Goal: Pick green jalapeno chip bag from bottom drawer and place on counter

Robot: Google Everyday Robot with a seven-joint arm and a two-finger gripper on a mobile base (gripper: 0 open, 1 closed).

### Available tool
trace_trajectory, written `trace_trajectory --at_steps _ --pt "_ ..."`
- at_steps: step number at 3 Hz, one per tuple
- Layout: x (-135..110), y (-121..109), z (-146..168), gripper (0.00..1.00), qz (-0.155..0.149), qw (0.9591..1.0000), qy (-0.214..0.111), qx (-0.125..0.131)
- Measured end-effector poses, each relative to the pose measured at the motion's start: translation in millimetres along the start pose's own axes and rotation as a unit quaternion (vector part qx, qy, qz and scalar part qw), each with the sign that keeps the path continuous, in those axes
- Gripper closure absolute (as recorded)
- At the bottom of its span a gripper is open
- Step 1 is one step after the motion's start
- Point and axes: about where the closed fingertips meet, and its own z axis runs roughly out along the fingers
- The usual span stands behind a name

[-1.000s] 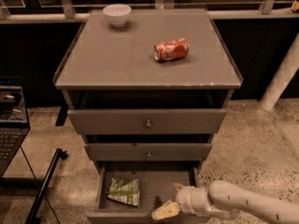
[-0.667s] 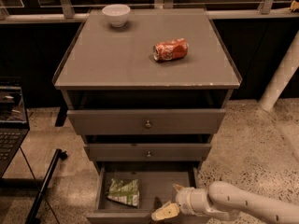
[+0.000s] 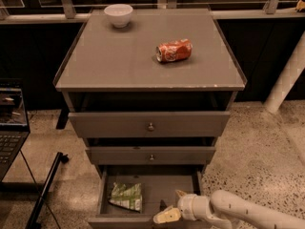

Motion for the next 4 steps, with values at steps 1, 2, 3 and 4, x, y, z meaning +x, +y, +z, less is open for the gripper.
trace_trajectory --at_steps 1,2,3,4 --pt "1 -19 39 0.00 -0.001 0.9998 -0.004 -0.019" --pt "-4 -31 77 0.00 -0.004 0.9994 -0.002 -0.035" --pt "-12 -44 149 0.00 -0.009 0.9988 0.016 -0.044" --pt "-14 -44 152 0.00 -0.011 0.9988 0.017 -0.046"
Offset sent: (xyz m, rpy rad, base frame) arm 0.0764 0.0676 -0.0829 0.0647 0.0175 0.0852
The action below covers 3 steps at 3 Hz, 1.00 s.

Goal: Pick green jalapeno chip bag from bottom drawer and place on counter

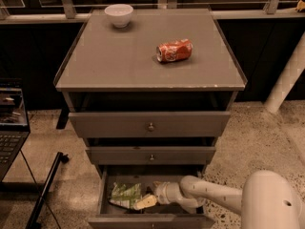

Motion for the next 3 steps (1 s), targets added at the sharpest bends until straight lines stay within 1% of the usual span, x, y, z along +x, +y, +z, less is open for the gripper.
trace_trajectory --at_steps 1,2,3 --pt "10 -6 -5 0.00 0.029 0.9993 -0.014 0.016" --pt "14 -13 22 0.00 0.041 0.9987 -0.026 0.010" --pt "9 -23 51 0.00 0.038 0.9986 -0.036 0.001"
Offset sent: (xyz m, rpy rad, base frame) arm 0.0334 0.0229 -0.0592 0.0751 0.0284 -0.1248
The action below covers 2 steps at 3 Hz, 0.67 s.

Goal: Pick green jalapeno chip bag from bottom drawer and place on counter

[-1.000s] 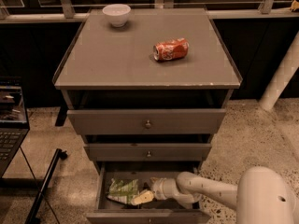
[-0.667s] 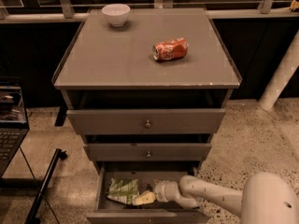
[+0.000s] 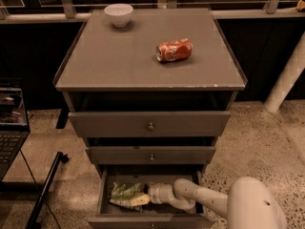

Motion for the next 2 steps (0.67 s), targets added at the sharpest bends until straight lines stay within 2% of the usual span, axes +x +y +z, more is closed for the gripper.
trace_trajectory --at_steps 1,2 --pt "-5 -6 24 0.00 -0.008 0.9999 -0.009 -0.006" --pt "-8 -8 44 0.18 -0.012 0.9998 -0.013 -0.005"
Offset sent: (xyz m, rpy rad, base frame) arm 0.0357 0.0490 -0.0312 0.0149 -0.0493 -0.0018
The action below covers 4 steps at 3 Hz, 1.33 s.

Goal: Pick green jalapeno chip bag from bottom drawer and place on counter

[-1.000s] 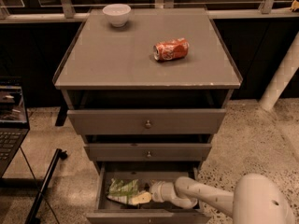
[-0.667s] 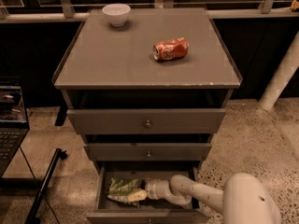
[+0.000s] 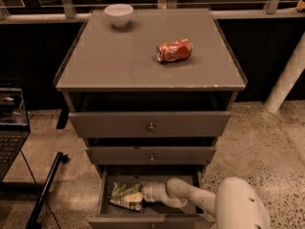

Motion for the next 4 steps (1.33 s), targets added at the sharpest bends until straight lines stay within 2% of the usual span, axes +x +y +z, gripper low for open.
trace_trajectory --at_steps 3,4 --pt "-0.2 -0.3 1.0 0.88 0.000 1.0000 0.000 0.000" --pt "-0.2 -0.3 1.0 1.00 0.000 1.0000 0.000 0.000"
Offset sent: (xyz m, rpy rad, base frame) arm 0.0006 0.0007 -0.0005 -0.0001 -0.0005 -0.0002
